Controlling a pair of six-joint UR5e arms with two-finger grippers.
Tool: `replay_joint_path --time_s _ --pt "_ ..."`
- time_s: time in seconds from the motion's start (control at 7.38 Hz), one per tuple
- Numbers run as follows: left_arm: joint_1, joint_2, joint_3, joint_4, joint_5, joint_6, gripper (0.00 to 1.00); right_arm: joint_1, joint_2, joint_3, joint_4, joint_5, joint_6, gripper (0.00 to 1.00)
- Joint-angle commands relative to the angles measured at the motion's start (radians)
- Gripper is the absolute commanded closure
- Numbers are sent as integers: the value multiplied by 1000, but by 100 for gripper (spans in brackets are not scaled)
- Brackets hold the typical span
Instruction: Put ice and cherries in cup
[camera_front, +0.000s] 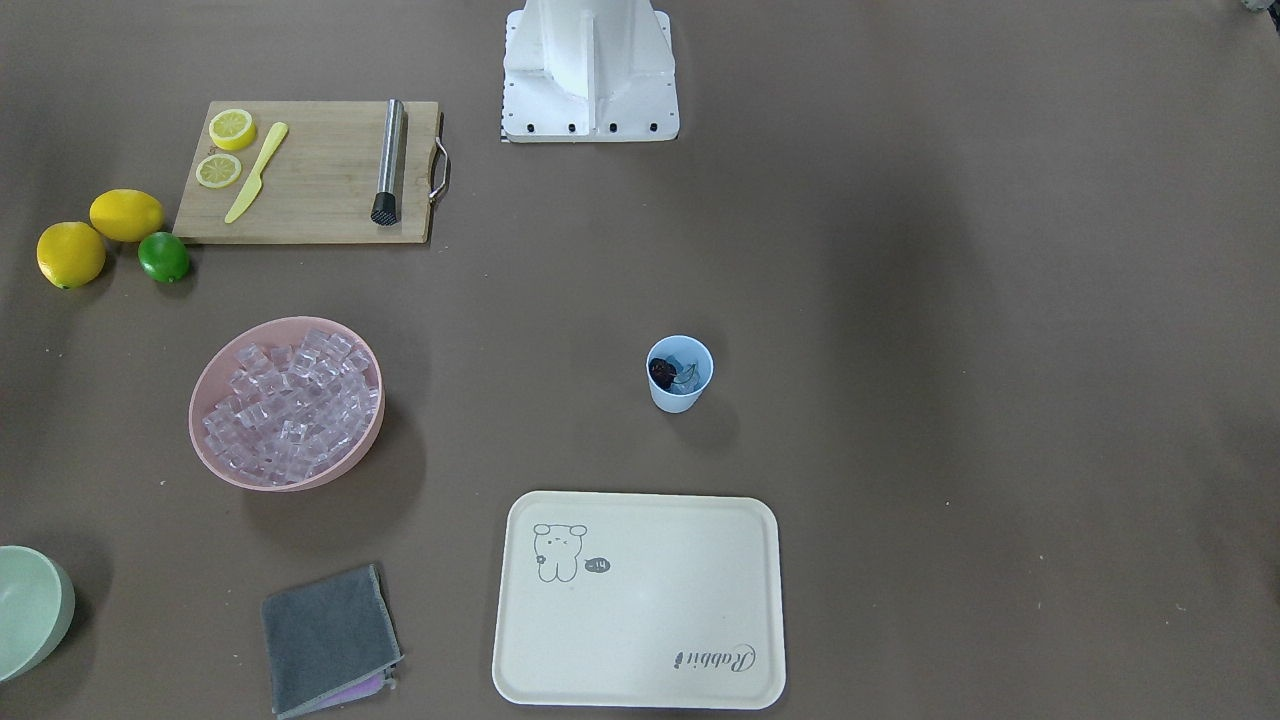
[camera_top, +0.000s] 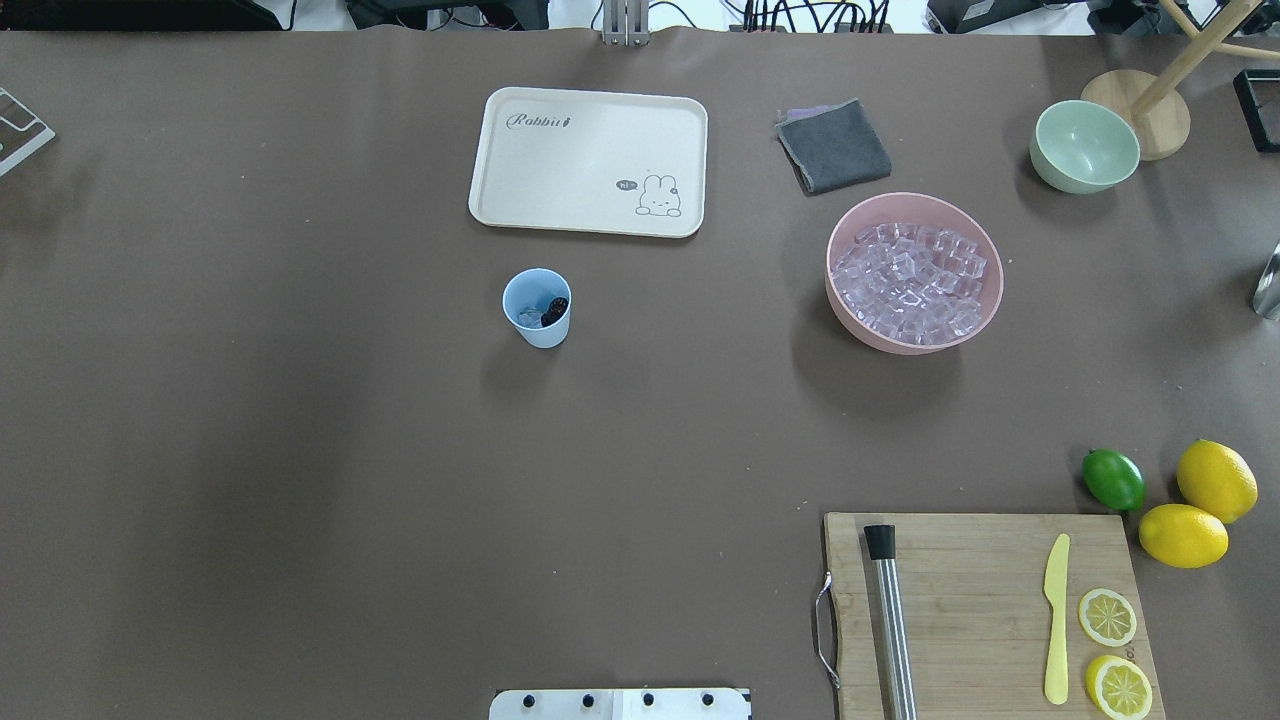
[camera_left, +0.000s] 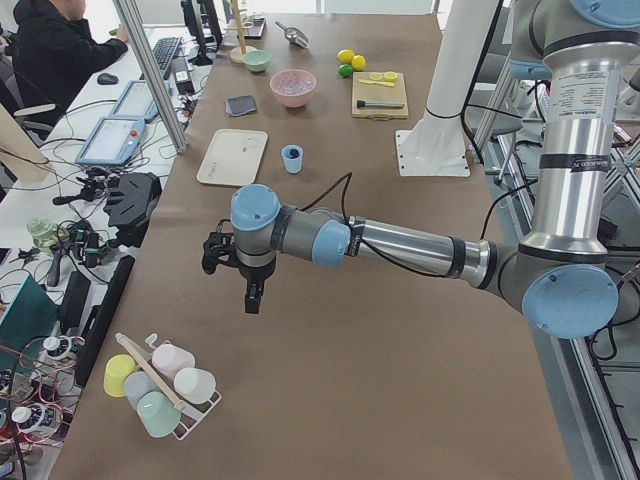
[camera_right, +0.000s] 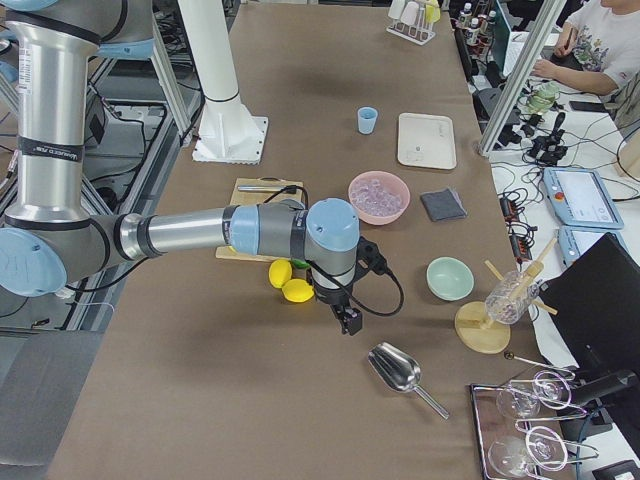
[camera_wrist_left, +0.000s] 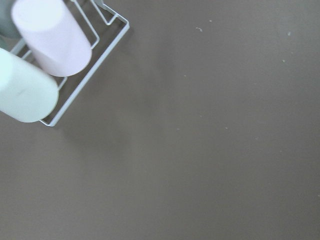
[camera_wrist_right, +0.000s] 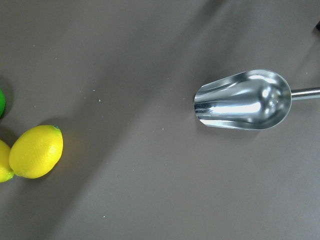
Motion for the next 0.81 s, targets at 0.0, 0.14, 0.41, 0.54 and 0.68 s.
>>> replay_joint_path --time_s 0.0,0.14,0.41,0.54,0.68 --pt "-8 -11 0 -25 35 20 2 1 -6 -17 -1 -3 2 1" --pt "0 -11 7 -50 58 22 2 1 -1 -29 -1 -2 2 1" --pt "0 -16 69 -70 69 26 2 1 9 -31 -1 9 5 1" --pt "1 -5 66 -94 68 45 2 -1 31 -31 -1 17 5 1" --pt "7 -14 106 -96 69 71 2 -1 60 -32 -11 15 5 1"
